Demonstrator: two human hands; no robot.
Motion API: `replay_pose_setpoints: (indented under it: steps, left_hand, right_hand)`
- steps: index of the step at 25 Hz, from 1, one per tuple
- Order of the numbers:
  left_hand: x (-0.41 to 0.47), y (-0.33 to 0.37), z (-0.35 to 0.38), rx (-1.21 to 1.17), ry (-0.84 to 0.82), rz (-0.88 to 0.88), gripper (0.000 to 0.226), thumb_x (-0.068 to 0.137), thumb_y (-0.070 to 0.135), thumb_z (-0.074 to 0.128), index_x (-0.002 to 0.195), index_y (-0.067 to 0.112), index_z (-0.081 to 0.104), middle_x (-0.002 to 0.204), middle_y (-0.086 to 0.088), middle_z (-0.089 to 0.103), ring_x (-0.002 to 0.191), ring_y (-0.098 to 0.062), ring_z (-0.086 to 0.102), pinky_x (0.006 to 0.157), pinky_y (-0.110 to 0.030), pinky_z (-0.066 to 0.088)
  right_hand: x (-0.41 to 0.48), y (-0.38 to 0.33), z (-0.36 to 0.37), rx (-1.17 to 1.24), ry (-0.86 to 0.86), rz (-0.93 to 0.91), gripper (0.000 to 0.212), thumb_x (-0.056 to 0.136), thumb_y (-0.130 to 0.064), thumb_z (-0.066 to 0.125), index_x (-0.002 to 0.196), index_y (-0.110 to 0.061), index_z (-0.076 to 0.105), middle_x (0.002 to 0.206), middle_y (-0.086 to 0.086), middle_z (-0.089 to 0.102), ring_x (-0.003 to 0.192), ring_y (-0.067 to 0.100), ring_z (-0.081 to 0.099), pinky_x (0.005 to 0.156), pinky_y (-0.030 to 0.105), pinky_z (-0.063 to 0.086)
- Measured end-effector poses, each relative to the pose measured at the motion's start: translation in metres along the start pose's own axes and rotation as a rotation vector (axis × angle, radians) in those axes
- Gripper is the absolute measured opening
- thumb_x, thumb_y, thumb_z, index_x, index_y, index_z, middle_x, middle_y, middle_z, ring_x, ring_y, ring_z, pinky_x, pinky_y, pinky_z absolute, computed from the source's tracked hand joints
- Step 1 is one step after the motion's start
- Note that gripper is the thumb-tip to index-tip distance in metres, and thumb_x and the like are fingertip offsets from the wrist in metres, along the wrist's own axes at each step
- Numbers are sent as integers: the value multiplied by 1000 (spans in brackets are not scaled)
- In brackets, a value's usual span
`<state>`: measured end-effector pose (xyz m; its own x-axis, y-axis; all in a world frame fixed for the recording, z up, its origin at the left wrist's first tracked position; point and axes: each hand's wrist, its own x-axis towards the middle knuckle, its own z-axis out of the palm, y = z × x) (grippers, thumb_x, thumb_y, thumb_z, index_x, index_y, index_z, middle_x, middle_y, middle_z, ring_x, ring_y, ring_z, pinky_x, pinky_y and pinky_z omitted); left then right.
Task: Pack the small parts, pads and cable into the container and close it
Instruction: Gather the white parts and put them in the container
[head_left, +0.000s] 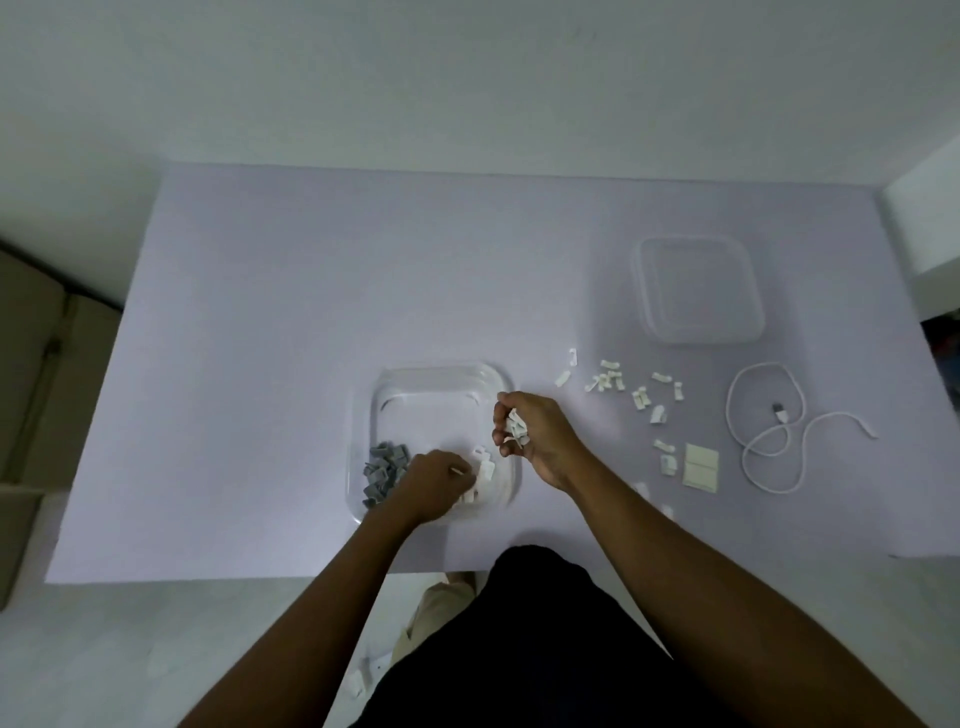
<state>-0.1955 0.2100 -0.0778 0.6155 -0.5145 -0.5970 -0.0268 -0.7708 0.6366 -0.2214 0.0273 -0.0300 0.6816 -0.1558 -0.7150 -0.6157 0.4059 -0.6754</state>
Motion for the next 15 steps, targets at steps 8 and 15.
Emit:
replay_pose_setpoints:
  steps: [8, 15]
  left_hand:
    - [-27, -18, -60, 20, 806, 28, 17, 92, 27, 58, 102, 17, 66, 93, 0, 70, 88, -18, 63, 74, -30, 51]
    - [-18, -71, -41, -170, 614, -197, 39, 104, 34, 37, 123, 3, 51, 114, -18, 60, 107, -34, 58, 83, -36, 45]
  right_hand:
    - [16, 21, 46, -252, 13, -59, 31, 90, -22, 64, 61, -10, 61, 60, 7, 54, 52, 21, 50, 45, 27, 38]
    - [35, 67, 61, -1189, -194, -127, 23, 87, -30, 72, 91, -7, 72, 97, 11, 70, 88, 24, 66, 77, 32, 53]
